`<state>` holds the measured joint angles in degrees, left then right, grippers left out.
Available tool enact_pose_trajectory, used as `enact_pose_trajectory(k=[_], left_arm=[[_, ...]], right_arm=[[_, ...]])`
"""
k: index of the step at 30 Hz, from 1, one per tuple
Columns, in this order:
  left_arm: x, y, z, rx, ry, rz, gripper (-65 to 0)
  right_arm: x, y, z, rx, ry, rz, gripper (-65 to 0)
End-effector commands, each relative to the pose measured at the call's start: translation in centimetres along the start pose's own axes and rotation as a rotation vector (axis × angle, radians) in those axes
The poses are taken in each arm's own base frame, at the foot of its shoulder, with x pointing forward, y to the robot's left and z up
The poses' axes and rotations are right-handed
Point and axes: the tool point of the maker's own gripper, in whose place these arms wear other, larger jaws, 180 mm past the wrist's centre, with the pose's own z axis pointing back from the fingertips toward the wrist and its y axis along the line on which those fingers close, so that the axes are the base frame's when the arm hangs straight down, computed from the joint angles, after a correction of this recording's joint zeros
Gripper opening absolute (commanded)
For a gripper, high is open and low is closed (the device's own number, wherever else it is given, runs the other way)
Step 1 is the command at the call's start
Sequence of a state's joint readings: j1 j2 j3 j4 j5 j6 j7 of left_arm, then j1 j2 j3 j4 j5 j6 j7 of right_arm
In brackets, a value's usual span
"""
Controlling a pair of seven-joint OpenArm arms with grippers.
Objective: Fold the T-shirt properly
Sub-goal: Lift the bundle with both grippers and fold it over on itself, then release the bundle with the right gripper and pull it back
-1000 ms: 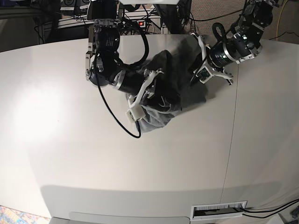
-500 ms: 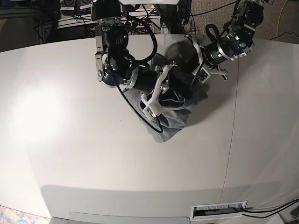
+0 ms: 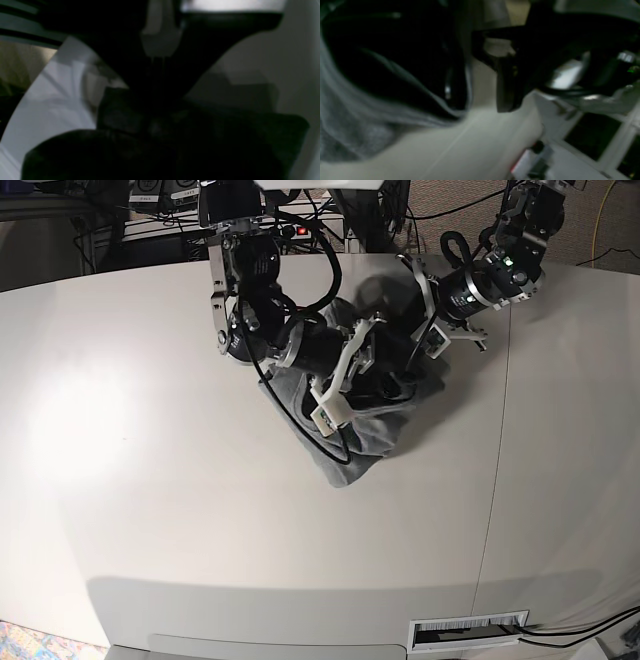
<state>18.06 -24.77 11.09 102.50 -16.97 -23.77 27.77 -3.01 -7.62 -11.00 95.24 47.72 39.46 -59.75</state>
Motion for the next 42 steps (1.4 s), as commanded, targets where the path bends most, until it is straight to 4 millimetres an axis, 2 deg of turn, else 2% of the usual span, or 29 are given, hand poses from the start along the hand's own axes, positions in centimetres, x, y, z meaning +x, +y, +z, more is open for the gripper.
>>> enact_pose_trajectory(k=[1, 4, 7, 10, 15, 18, 23, 27, 30, 33, 38, 42], left_arm=[[-0.3, 0.3, 0.2, 0.010, 0.021, -0.020, -65.0], [-0.6, 0.7, 0.2, 0.029, 0.041, -0.054, -65.0], [-1.0, 1.1, 0.4, 0.045, 0.059, -0.081, -65.0], [-1.3, 1.5, 0.4, 0.063, 0.079, -0.112, -65.0], [-1.8, 2.4, 0.6, 0.114, 0.118, -0.152, -65.0], [-1.2, 2.8, 0.9, 0.140, 0.117, -0.169, -65.0], [0.6, 2.5, 1.3, 0.151, 0.072, -0.205, -65.0], [0.7, 2.7, 1.4, 0.163, 0.081, -0.225, -65.0], [0.5, 3.7, 1.7, 0.214, 0.107, -0.264, -65.0], [1.1, 5.3, 2.3, 0.314, 0.111, -0.301, -65.0], [3.7, 7.3, 4.3, 0.480, 0.095, -0.396, -65.0], [6.0, 7.7, 5.7, 0.552, 0.058, -0.425, -65.0]], right_arm=[[1.8, 1.4, -0.1, 0.063, -0.056, 0.005, -41.3], [1.5, 3.2, 0.1, 0.164, -0.031, -0.043, -41.3], [2.1, 4.6, 0.4, 0.244, -0.056, -0.074, -41.4], [2.9, 4.8, 0.5, 0.249, -0.057, -0.041, -41.4], [5.5, 5.5, 1.0, 0.224, -0.068, 0.100, -41.4], [7.1, 5.9, 1.2, 0.221, -0.086, 0.160, -41.4], [8.6, 6.0, 1.2, 0.225, -0.101, 0.202, -41.4], [9.5, 6.1, 1.2, 0.223, -0.107, 0.233, -41.4], [10.2, 5.4, 1.1, 0.183, -0.091, 0.277, -41.4], [10.9, 4.4, 0.9, 0.122, -0.073, 0.329, -41.4], [11.8, 0.8, 0.8, -0.076, -0.008, 0.442, -41.4], [12.5, -2.1, 1.8, -0.225, 0.041, 0.525, -41.4]])
